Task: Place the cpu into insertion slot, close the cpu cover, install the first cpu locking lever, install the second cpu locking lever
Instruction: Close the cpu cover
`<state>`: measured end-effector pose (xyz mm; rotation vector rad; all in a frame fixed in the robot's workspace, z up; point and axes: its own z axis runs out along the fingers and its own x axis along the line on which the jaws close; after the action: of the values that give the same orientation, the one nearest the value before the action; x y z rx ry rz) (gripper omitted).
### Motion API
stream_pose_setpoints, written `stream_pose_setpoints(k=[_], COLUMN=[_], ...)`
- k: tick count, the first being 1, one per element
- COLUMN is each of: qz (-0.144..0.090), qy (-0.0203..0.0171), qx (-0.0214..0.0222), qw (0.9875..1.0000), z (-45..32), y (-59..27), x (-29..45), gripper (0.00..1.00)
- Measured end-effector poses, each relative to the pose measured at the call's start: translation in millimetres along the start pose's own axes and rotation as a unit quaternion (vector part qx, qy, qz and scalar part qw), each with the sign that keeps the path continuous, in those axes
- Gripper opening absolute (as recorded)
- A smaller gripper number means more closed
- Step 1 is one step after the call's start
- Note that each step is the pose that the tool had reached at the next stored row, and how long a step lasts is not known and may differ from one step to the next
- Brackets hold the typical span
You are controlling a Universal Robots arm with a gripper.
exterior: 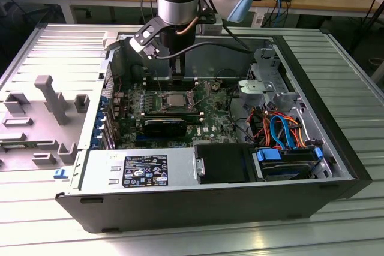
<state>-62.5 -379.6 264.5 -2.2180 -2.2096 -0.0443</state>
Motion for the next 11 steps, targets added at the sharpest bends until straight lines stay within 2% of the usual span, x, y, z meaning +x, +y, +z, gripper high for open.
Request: stream_pose_setpoints(k=[11], qz=[0.0], qy=[0.0], qx=[0.0], qw=[1.0], z=[-1.1], y=[0.2], x=[0.0], gripper=[0.11])
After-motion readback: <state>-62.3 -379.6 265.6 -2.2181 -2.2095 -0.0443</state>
